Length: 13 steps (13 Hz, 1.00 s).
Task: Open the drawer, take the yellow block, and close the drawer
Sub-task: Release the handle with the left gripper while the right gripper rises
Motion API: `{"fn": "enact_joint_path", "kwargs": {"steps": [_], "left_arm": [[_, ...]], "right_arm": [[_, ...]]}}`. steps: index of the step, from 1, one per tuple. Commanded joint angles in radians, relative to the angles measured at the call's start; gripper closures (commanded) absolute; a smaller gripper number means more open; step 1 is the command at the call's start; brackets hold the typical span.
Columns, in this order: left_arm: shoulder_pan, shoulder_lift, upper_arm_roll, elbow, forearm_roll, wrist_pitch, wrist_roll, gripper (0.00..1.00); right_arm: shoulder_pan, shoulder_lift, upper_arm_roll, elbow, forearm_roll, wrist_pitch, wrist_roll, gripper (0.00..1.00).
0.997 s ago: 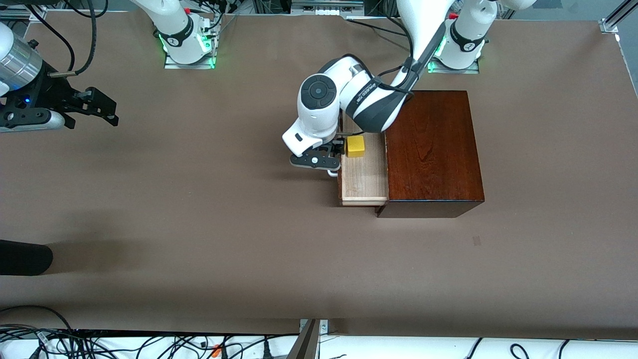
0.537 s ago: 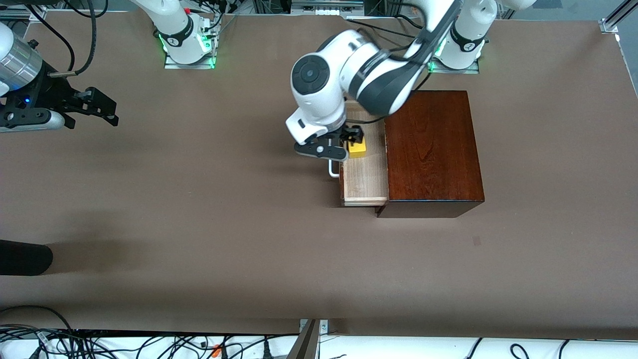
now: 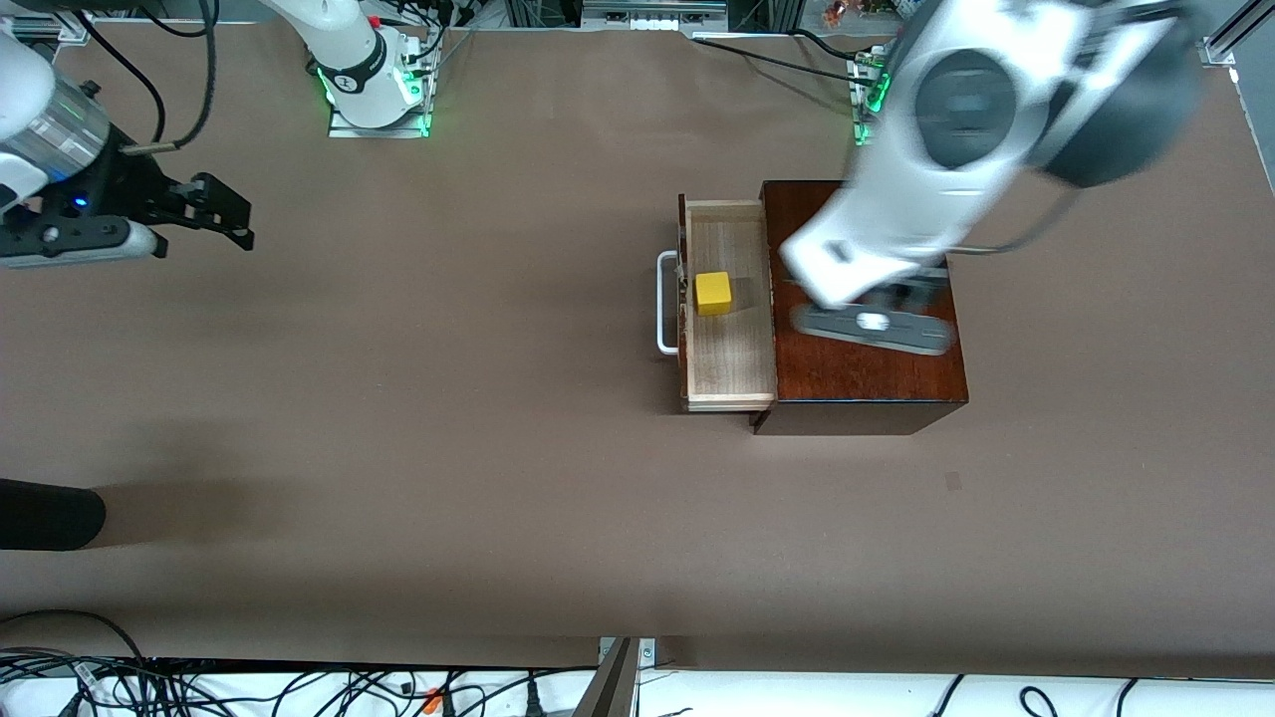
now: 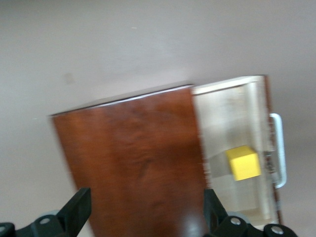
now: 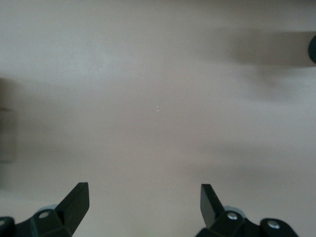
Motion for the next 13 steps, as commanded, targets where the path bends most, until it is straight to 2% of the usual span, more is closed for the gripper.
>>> {"fn": "enact_joint_path", "kwargs": {"steps": [1,2,5,7,10,11,13], "left_arm": [[0.11,-0.026,-0.021,-0.032,-0.025,-0.007,0.053,0.0],[0.147,-0.057,-0.021,-0.088,-0.044,0.027,0.093,0.0],[0.201,-0.232,-0.019,-0.35,-0.063,0.233,0.136,0.0],[0.224,-0.304,-0.015,-0.434,-0.057,0.282,0.135,0.0],[0.247,-0.45,-0.013,-0.616,-0.054,0.352,0.139,0.0],[0.275,-0.472,-0.015,-0.653,-0.054,0.366,0.141,0.0],[0.301,-0.461,-0.021,-0.641,-0.054,0.361,0.167,0.0]], "right_arm": [[0.023,0.042,0.002,0.021,-0.005,-0.006,-0.007,0.0],[0.041,0.044,0.002,0.021,-0.004,-0.005,-0.009,0.0],[0.127,0.033,0.006,0.037,-0.008,0.003,-0.01,0.0],[0.145,0.036,0.061,0.06,-0.007,0.0,-0.012,0.0],[0.179,0.062,0.167,0.063,-0.008,0.001,-0.012,0.0],[0.208,0.065,0.189,0.066,-0.008,0.003,-0.012,0.0],[0.297,0.111,0.209,0.101,-0.005,0.038,-0.027,0.0]]}}
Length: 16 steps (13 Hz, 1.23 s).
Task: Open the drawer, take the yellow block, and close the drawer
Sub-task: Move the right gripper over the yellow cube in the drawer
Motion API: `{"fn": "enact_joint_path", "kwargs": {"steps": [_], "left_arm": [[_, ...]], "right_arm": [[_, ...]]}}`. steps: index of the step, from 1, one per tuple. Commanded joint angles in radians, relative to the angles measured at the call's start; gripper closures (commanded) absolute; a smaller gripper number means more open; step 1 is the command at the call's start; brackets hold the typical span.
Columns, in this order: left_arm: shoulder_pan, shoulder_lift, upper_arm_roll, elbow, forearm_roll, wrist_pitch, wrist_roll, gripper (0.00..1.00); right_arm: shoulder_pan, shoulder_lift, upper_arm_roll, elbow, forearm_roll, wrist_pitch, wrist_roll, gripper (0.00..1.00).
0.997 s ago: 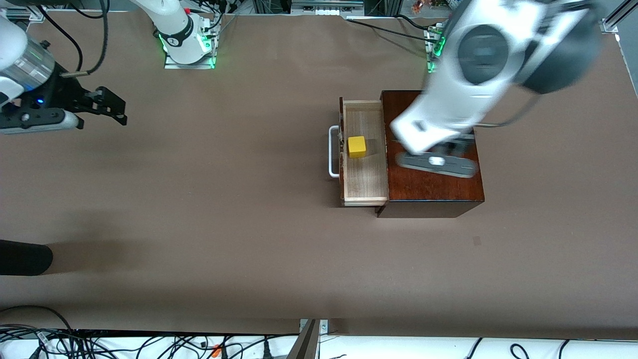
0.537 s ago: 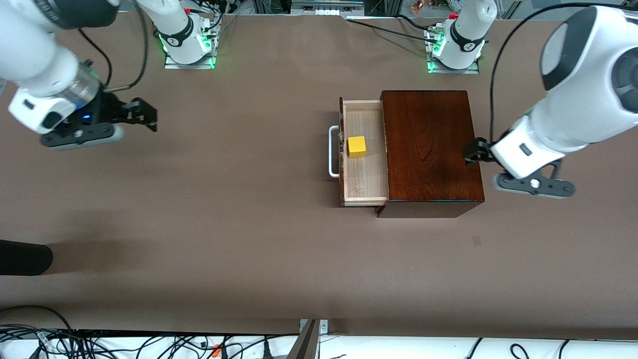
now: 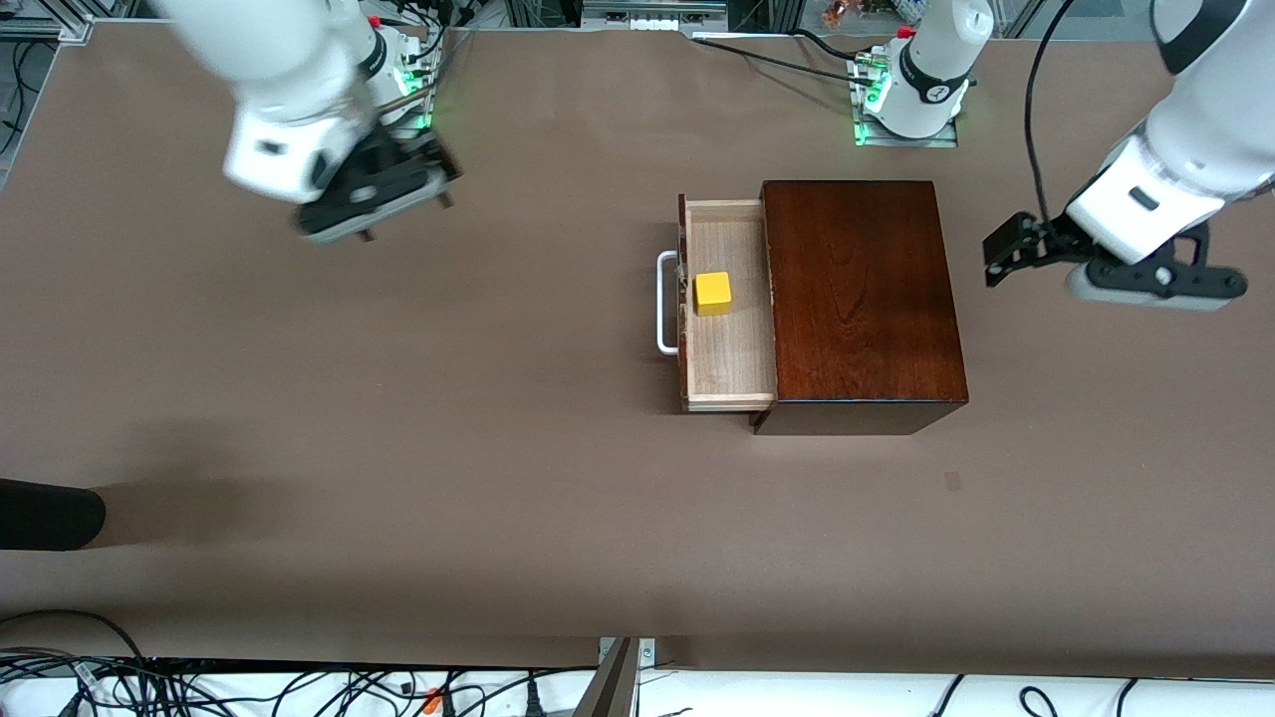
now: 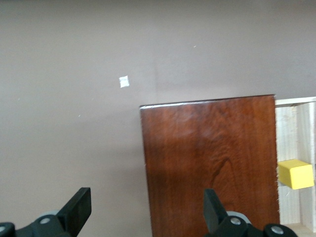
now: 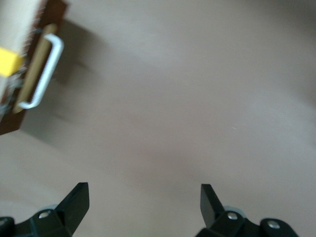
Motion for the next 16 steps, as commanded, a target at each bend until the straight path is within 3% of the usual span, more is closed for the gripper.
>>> {"fn": "enact_joint_path", "kwargs": {"steps": [1,6,12,16], "left_arm": [[0.037,-0.036,-0.017,-0.063,-0.004,0.041,0.041,0.0],[0.036,-0.035,-0.021,-0.061,-0.001,0.027,0.036,0.0],[0.036,-0.032,-0.021,-0.054,0.027,0.025,0.036,0.0],[0.037,-0.032,-0.018,-0.054,0.027,0.01,0.038,0.0]], "right_arm": [[0.127,0.1,0.008,0.101,-0.012,0.032,-0.073,0.0],[0.286,0.411,0.007,0.409,-0.027,0.135,-0.305,0.0],[0.343,0.576,0.007,0.434,-0.099,0.345,-0.52,0.0],[0.382,0.632,0.004,0.433,-0.162,0.341,-0.556,0.0]]}}
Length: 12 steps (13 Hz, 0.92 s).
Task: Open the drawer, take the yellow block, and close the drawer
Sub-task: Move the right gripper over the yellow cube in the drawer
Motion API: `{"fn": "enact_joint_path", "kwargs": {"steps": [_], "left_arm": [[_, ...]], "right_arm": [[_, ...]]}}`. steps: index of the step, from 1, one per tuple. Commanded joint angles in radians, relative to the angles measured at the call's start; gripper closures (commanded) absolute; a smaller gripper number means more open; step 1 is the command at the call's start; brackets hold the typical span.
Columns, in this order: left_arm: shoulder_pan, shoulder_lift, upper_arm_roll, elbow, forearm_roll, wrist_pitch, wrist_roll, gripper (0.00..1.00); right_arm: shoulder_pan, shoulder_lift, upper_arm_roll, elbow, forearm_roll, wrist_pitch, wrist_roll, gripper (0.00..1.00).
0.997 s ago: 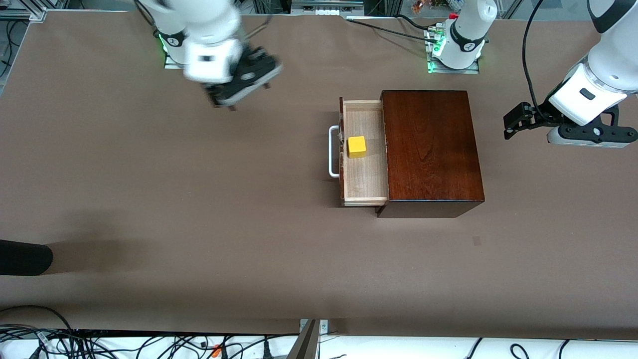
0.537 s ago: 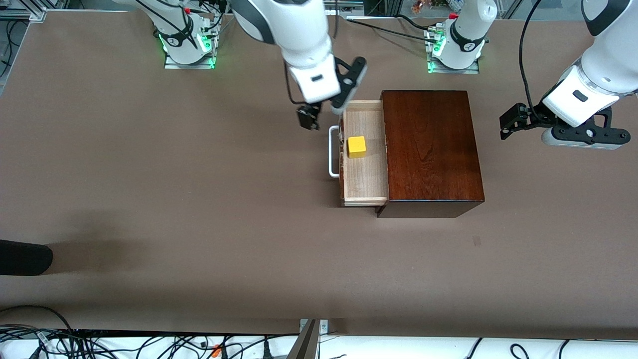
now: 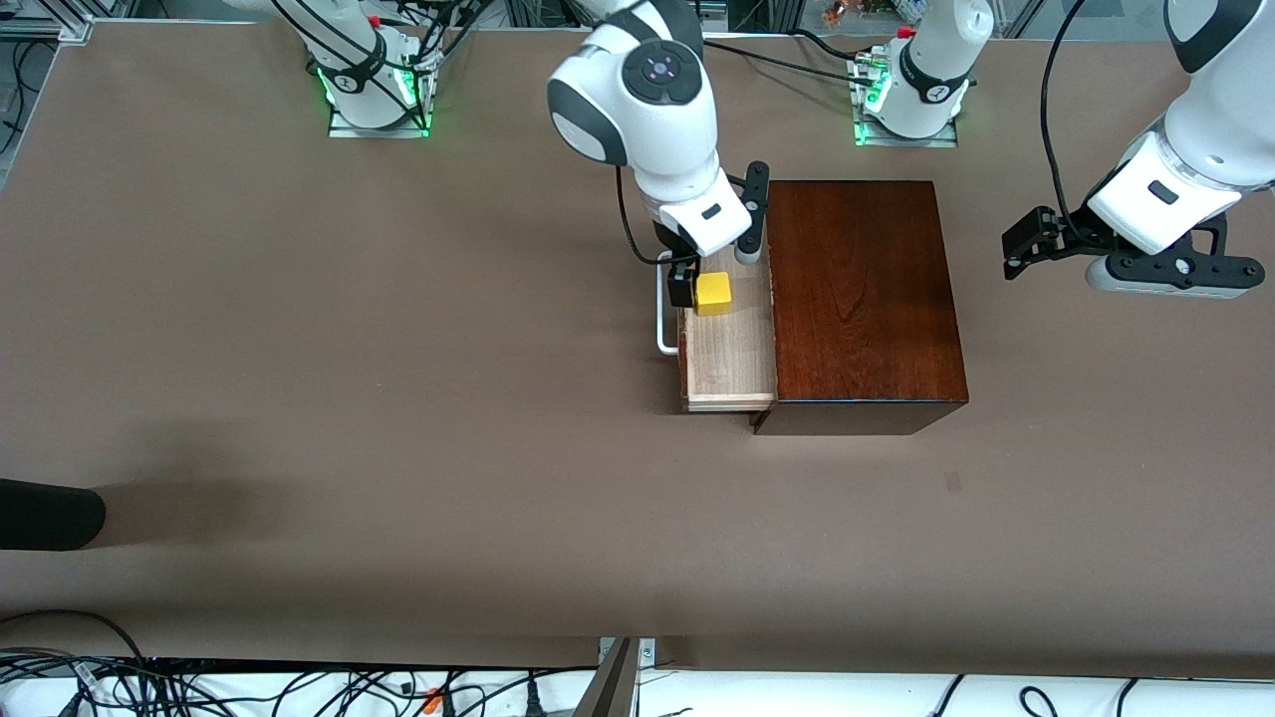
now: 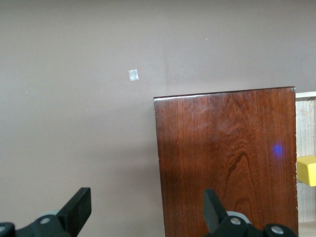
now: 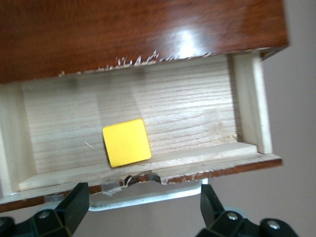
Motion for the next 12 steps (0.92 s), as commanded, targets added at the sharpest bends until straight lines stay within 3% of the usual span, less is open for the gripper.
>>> {"fn": "enact_joint_path", "kwargs": {"steps": [1,4,12], "left_arm": [[0.009,-0.015,-0.007,-0.01,0.017,-0.009,0.016,0.0],[0.009,-0.015,-0.008,-0.01,0.017,-0.02,0.016,0.0],[0.009,-0.015,-0.007,-0.009,0.016,-0.04,0.016,0.0]], "right_arm": [[0.042,0.054,-0.01,0.042,-0.046,-0.004,-0.016,0.0],[0.079,0.076,-0.012,0.042,-0.101,-0.007,-0.016,0.0],[0.092,0.145,-0.021,0.044,-0.111,0.063,-0.003,0.0]]}}
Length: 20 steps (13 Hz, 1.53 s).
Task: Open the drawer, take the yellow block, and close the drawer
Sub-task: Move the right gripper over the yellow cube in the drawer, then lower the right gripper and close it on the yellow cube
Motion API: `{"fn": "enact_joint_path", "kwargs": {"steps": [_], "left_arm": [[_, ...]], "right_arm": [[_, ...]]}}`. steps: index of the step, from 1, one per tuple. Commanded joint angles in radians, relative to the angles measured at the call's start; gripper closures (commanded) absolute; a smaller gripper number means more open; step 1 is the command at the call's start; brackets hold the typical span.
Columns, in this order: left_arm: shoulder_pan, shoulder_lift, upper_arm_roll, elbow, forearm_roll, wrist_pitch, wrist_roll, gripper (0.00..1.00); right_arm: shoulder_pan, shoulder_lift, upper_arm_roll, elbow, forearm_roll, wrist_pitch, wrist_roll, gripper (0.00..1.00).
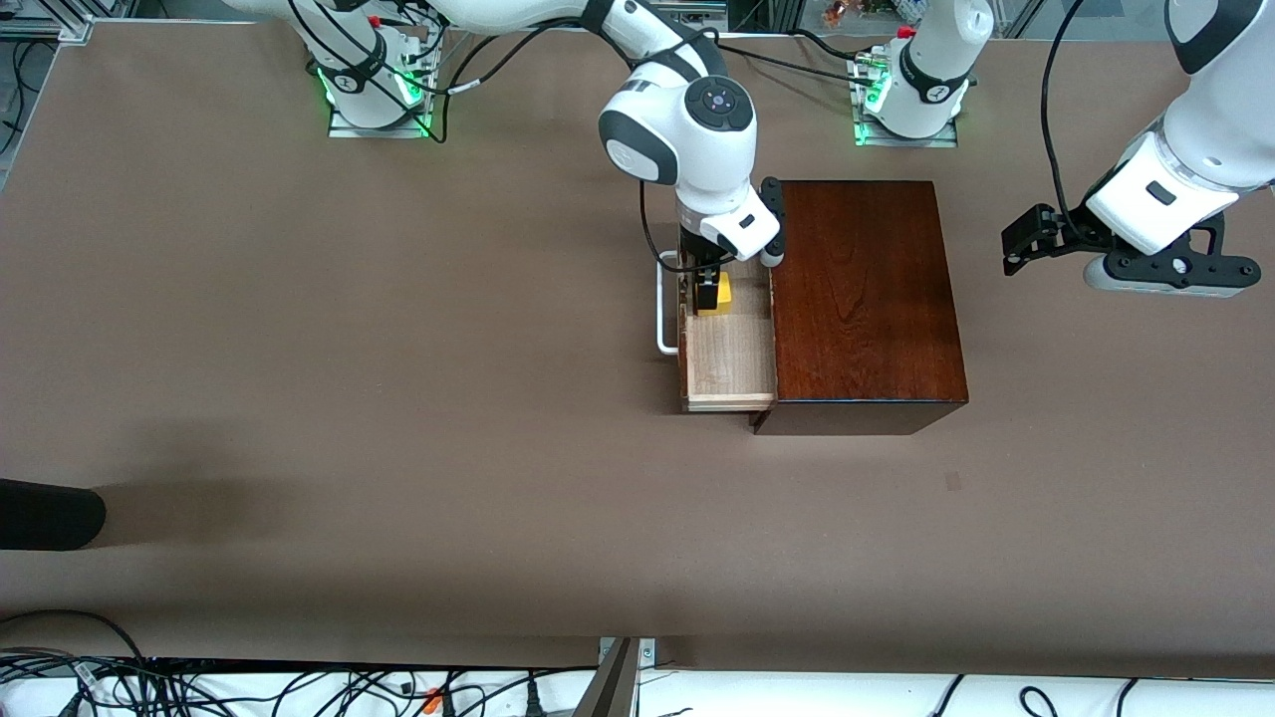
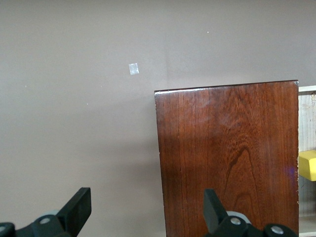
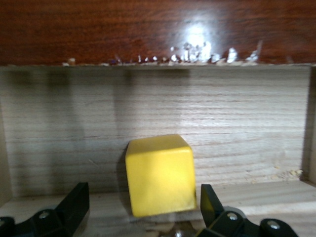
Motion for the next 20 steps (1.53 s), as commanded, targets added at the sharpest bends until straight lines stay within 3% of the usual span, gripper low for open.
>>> {"fn": "enact_joint_path", "kwargs": {"steps": [1,5,6,9,11,17,20], "left_arm": [[0.008,-0.015,-0.007,-0.009,0.017,-0.015,0.016,0.0],[0.008,-0.015,-0.007,-0.009,0.017,-0.015,0.011,0.0],[0.008,-0.015,-0.008,-0.009,0.017,-0.015,0.01,0.0],[0.008,-0.015,-0.01,-0.009,0.017,-0.016,0.007,0.0],[0.008,-0.015,-0.008,-0.009,0.016,-0.016,0.007,0.0],[0.008,-0.015,-0.008,-0.009,0.016,-0.016,0.005,0.0],[0.008,-0.015,-0.01,-0.009,0.016,-0.016,0.004,0.0]], "right_arm": [[0.016,0.035,-0.012,0.04,-0.019,0.016,-0.001,0.0],[0.018,0.051,-0.014,0.057,-0.04,0.019,-0.003,0.0],[0.018,0.049,-0.014,0.057,-0.042,0.018,-0.007,0.07],[0.019,0.049,-0.012,0.065,-0.054,0.01,0.003,0.7],[0.018,0.049,-0.012,0.068,-0.054,0.009,0.02,0.99],[0.013,0.031,-0.005,0.17,-0.045,-0.154,0.074,1.0],[0.004,-0.047,-0.017,0.194,0.003,-0.232,0.172,1.0]]}}
